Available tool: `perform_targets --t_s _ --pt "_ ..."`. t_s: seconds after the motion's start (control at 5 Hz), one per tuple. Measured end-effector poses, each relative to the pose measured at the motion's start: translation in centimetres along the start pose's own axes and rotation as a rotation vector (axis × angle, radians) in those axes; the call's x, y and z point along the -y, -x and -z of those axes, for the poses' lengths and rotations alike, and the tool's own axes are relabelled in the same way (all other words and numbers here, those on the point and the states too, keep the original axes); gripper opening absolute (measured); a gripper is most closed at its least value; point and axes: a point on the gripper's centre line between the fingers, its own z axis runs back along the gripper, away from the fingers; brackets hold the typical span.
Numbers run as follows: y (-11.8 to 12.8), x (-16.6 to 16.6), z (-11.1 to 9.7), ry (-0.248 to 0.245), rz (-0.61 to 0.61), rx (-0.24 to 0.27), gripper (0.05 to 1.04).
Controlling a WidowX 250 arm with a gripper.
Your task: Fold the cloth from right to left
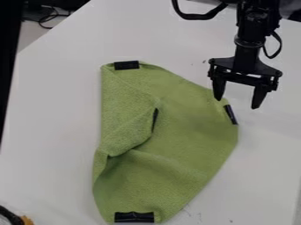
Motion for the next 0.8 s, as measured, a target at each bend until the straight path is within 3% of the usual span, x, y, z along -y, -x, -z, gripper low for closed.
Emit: perform_targets --t_s 0.4,0.8 --pt "2.0 2.2 1.5 -0.008 -0.048 -0.003 1.002" --pt "1.7 2.1 2.7 0.056 -0.054 -0.026 1.001"
